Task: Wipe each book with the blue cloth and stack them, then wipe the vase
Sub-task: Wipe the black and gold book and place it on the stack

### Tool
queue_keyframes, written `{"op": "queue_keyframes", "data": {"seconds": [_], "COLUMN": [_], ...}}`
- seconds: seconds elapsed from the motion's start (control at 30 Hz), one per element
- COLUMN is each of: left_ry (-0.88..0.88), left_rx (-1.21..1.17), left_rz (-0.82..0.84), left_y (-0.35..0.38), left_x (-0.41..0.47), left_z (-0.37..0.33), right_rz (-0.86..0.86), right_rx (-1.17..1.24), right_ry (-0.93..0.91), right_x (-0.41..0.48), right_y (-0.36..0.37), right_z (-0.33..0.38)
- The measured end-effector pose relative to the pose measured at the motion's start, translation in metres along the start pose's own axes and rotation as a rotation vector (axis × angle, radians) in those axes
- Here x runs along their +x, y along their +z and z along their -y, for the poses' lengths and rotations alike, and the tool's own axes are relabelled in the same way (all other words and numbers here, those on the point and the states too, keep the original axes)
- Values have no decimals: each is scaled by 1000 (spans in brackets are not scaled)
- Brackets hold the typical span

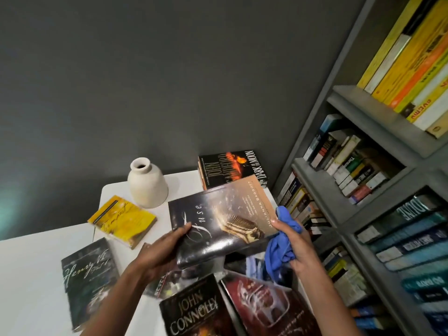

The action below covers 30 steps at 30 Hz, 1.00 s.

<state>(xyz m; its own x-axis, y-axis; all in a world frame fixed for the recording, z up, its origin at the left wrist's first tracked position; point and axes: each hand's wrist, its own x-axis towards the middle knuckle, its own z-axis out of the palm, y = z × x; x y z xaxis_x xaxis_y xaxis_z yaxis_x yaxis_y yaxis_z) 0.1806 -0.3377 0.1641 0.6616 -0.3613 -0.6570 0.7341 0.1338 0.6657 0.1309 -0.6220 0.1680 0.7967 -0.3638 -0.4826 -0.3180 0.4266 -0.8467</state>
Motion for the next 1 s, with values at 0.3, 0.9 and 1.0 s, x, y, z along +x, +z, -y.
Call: {"op": "queue_keyframes", "data": {"seconds": [0.3, 0.9, 1.0], "left_ry": [140, 351, 371], "left_rx": [205, 216, 231], "left_rz": [39, -185, -271], "left_y": [34, 40, 35], "left_x": [99, 222, 226], "left_z": [-76, -97, -88], "right_rz": [-11, -50, -84], "right_rx": [-24, -165, -239], "right_ry": [9, 7, -56], "right_x": [126, 269, 272], "right_y": [3, 21, 22], "right_z": [57, 60, 53]}}
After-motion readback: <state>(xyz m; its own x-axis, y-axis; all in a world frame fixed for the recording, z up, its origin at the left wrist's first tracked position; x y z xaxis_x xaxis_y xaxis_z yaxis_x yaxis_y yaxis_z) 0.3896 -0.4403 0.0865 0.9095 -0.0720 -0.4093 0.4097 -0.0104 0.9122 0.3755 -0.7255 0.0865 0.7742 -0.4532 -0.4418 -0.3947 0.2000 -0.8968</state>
